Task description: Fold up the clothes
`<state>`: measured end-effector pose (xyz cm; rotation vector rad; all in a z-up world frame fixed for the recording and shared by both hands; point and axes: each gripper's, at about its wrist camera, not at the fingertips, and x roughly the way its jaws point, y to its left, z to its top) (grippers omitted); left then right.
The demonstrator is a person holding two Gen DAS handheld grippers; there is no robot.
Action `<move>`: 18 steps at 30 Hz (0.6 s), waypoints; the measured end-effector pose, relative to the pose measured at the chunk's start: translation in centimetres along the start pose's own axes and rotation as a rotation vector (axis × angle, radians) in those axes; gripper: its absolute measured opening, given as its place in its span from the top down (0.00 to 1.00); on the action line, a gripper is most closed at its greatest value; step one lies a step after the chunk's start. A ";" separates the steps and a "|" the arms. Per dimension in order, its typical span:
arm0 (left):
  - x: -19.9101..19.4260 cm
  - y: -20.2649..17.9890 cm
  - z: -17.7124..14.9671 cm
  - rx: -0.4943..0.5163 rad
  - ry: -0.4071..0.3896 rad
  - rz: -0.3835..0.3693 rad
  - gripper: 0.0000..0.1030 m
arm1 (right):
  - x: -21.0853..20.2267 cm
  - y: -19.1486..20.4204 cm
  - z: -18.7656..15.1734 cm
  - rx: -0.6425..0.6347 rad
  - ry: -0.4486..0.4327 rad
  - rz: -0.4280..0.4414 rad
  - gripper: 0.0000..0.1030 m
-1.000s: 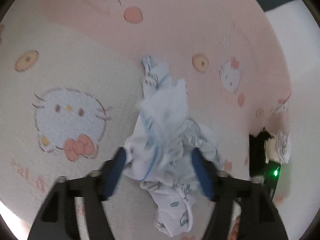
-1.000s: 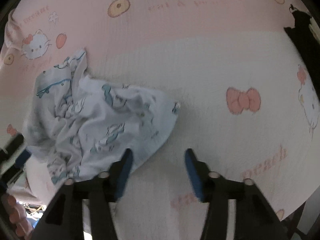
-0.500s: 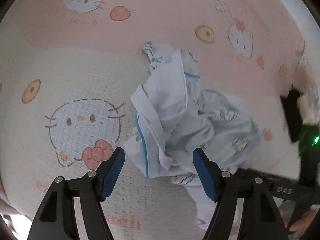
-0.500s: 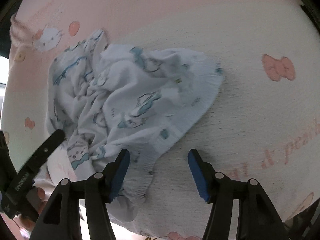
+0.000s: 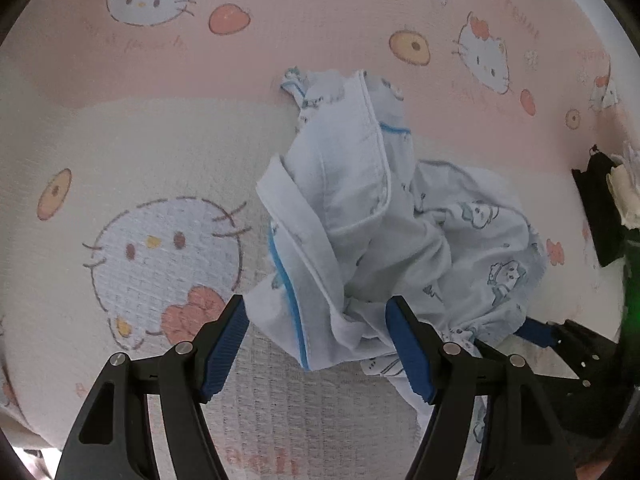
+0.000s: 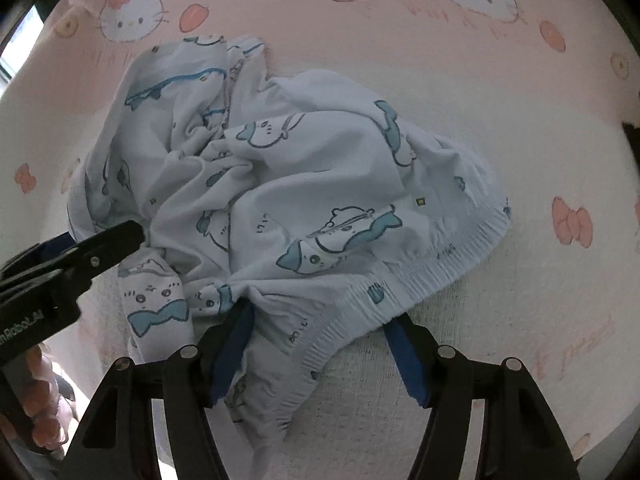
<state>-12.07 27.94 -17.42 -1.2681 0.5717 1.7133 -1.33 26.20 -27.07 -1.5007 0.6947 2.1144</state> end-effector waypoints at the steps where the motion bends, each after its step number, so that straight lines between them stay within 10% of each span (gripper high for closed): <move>1: 0.0 -0.1 0.0 0.002 -0.003 -0.005 0.33 | -0.1 0.1 0.0 0.000 -0.002 0.000 0.42; 5: -0.2 -0.7 -0.2 0.038 -0.038 0.011 0.36 | -0.3 0.1 -0.1 0.000 -0.003 0.017 0.61; 10: -1.1 -2.1 0.1 0.129 -0.079 0.045 0.68 | -0.6 -0.9 0.4 0.049 0.020 0.078 0.82; 18: -1.8 -2.4 0.3 0.141 -0.088 0.006 0.79 | -3.0 -6.1 0.9 0.106 -0.032 0.053 0.85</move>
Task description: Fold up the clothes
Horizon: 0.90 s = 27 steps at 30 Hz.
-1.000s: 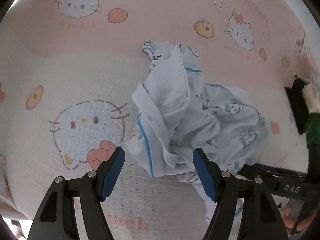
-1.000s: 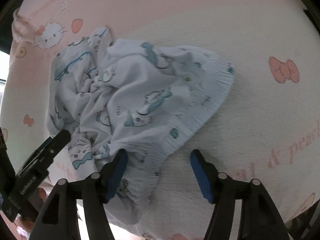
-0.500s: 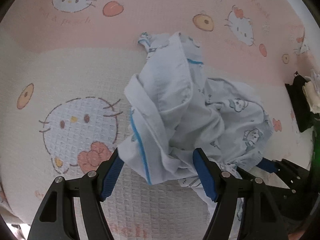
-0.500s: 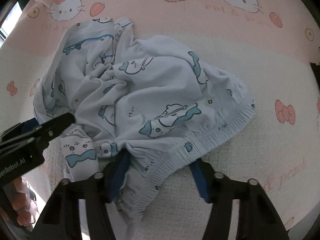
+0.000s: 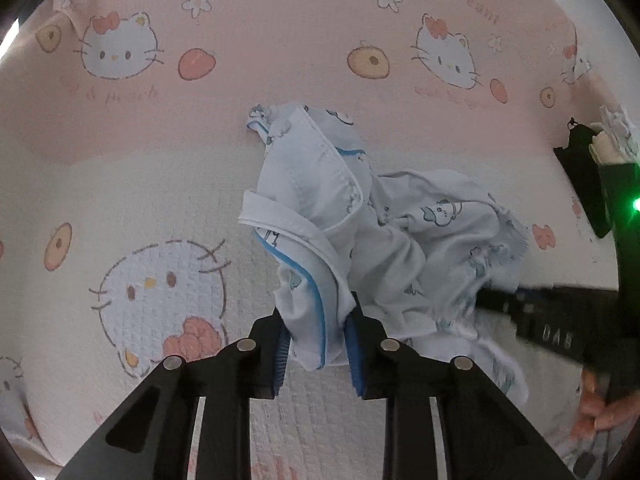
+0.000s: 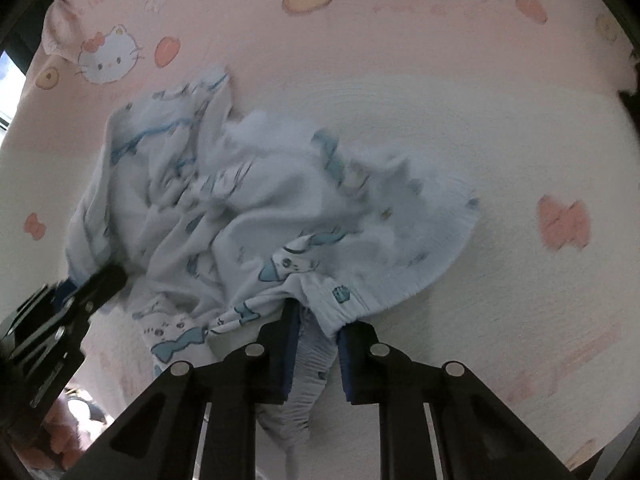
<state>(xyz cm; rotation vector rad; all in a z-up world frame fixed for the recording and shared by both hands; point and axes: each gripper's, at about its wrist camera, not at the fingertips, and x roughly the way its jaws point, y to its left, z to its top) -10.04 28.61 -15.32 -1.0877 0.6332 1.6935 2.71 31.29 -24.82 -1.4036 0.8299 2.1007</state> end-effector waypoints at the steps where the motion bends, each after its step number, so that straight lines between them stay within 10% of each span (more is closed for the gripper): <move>1: 0.0 -0.1 0.1 -0.001 0.000 -0.004 0.79 | -0.5 -0.3 0.2 -0.005 -0.023 -0.022 0.86; 10: 0.6 0.1 -0.2 0.007 -0.005 0.049 0.79 | -2.1 -4.9 3.1 0.101 -0.087 -0.076 0.86; 17: 0.1 3.2 0.0 -0.193 0.014 -0.090 0.78 | 0.2 -4.1 3.6 0.084 -0.023 -0.068 0.85; 23: -1.2 5.2 -0.1 -0.370 -0.024 -0.226 0.44 | -0.8 -6.9 1.8 0.226 0.052 0.051 0.61; 27: -1.0 4.0 -0.4 -0.312 -0.021 -0.165 0.43 | -0.6 -8.2 1.5 0.301 0.067 0.080 0.54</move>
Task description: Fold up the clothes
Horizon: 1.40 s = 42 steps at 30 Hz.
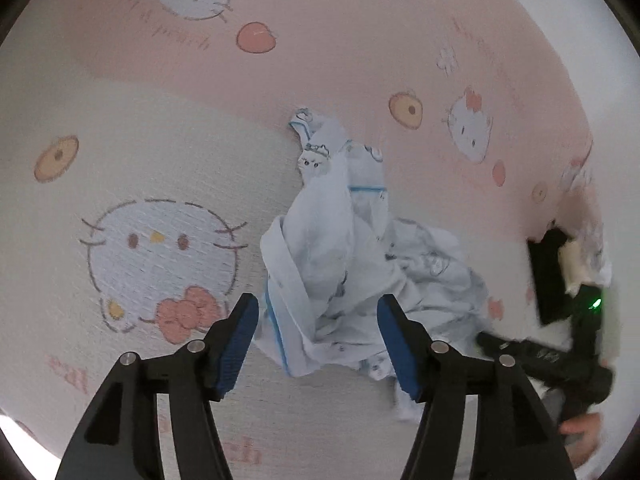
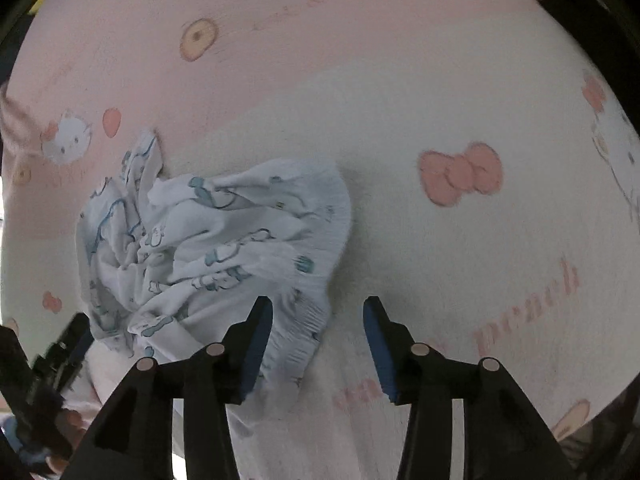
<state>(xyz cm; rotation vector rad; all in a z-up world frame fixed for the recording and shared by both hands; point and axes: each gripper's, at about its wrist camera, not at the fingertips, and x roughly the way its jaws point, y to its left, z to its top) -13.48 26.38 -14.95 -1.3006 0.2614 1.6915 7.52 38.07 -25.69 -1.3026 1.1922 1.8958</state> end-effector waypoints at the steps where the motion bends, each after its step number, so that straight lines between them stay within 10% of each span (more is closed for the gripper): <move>1: 0.2 -0.2 -0.2 0.017 0.014 0.016 0.43 | -0.2 -0.3 -0.2 0.005 0.005 0.005 0.53; 19: 3.8 -1.0 -2.3 0.048 0.123 0.090 0.43 | 0.9 1.7 -4.2 -0.100 0.196 0.112 0.49; 25: 4.6 -1.2 -1.3 0.047 0.109 0.094 0.44 | 1.0 2.7 -5.4 -0.140 0.165 0.077 0.49; 27: 4.5 -1.4 -1.2 0.078 0.092 0.116 0.70 | 0.9 3.0 -5.5 -0.151 0.144 0.082 0.53; 30: 4.4 -1.5 -1.7 0.142 0.077 0.164 0.82 | 0.7 3.7 -5.5 -0.197 0.115 0.082 0.80; 42: 2.6 -2.1 -0.8 0.182 0.036 0.146 0.85 | -3.7 2.8 -2.5 -0.270 -0.169 -0.114 0.93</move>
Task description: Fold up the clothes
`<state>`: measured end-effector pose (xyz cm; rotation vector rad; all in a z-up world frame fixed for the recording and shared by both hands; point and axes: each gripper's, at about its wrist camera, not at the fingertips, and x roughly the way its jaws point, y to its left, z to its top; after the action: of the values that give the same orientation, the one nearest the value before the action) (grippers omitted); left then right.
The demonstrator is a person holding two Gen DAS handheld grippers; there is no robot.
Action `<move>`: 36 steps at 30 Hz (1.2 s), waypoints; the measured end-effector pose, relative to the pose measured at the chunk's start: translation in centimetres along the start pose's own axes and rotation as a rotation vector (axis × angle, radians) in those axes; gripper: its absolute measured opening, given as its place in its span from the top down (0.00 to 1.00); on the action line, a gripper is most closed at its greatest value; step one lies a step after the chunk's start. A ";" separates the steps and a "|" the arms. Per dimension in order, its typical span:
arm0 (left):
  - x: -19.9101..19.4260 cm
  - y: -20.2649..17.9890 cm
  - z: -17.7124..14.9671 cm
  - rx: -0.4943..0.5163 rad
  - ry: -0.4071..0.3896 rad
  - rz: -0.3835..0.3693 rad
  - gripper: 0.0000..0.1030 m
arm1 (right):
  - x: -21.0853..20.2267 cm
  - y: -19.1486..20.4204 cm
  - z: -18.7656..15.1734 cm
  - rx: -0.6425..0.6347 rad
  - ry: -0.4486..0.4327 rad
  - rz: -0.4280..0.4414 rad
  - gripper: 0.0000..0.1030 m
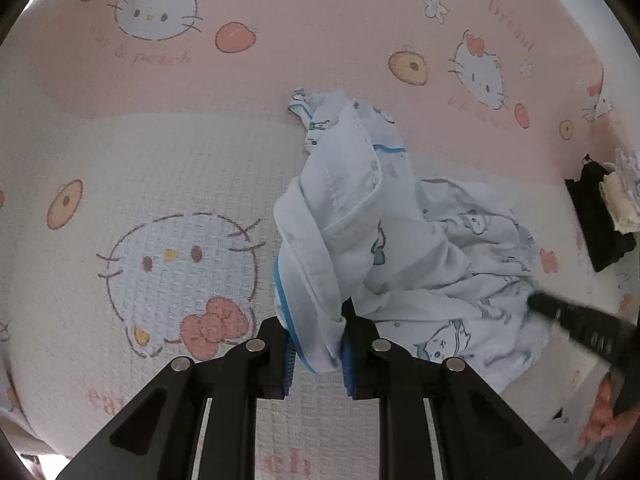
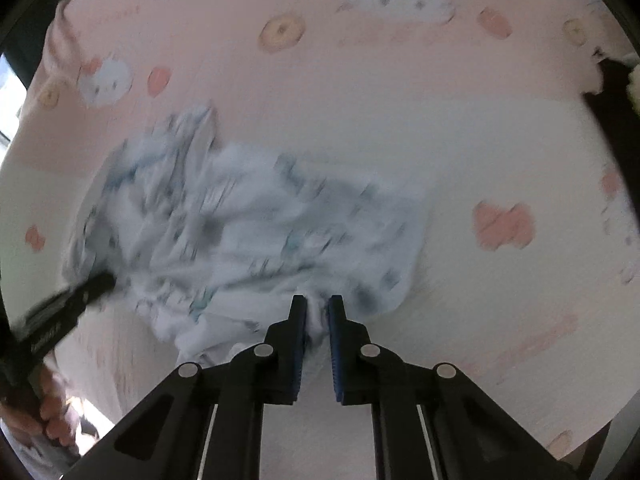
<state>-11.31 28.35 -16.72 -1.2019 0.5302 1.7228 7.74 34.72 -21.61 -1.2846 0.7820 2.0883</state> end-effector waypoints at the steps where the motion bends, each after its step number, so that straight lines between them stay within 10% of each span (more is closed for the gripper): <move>1: -0.4 -0.3 0.1 0.007 -0.008 0.006 0.85 | -0.4 -0.5 0.8 -0.002 -0.028 -0.029 0.95; 6: -2.9 -0.8 -0.1 0.068 -0.045 0.002 0.85 | -1.7 -4.6 7.1 -0.041 -0.127 -0.174 0.95; 11: -4.1 0.1 0.1 0.020 -0.061 -0.038 0.85 | -0.8 -5.9 8.1 0.067 -0.090 0.020 0.95; 16: -4.2 2.2 0.9 -0.170 -0.016 -0.185 0.80 | -3.7 -7.2 6.2 0.021 -0.060 0.038 0.95; 19: -4.5 2.5 1.0 -0.221 -0.043 -0.204 0.48 | -3.3 -7.1 5.0 0.058 -0.024 0.116 0.94; 21: -4.8 2.5 1.0 -0.249 -0.064 -0.216 0.33 | -4.2 -7.7 3.1 0.106 0.011 0.194 0.85; 24: -4.9 2.1 1.0 -0.237 -0.076 -0.214 0.33 | -5.2 -8.2 0.3 0.163 0.082 0.288 0.31; 36: -2.9 2.6 -0.7 -0.163 -0.001 -0.035 0.33 | -2.7 -6.8 -1.9 0.133 0.198 0.242 0.27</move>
<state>-13.04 25.34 -14.87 -1.3166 0.3709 1.7635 14.77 37.53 -21.09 -1.3954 1.1950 2.0712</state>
